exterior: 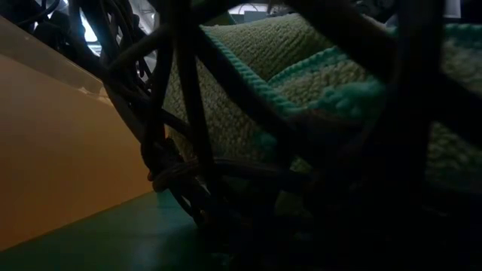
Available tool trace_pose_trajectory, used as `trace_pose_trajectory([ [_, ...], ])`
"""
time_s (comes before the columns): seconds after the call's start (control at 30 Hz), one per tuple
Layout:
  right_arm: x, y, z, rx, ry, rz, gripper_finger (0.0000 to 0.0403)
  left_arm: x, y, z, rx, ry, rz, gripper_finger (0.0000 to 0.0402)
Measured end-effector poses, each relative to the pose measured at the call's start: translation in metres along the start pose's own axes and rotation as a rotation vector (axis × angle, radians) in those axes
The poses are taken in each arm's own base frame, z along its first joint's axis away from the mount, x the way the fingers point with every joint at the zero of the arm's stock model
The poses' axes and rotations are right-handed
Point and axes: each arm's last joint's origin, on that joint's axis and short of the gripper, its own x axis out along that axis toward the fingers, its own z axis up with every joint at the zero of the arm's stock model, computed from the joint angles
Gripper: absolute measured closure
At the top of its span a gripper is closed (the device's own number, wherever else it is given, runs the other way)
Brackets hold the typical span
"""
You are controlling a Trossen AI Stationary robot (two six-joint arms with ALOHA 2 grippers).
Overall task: Sort microfiber towel by color & place in baskets
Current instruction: Put the pink microfiber towel into the transparent bin
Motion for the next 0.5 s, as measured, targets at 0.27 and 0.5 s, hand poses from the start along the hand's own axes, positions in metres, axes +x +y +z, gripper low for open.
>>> trace_pose_trajectory([
  [0.27,0.009,0.004,-0.005,-0.05,0.001,0.025,0.0164,0.0,0.0,0.0,0.0,0.0,0.0,0.0292],
  [0.5,0.017,0.009,-0.011,-0.048,0.005,0.08,0.0164,0.0,0.0,0.0,0.0,0.0,0.0,0.0292],
])
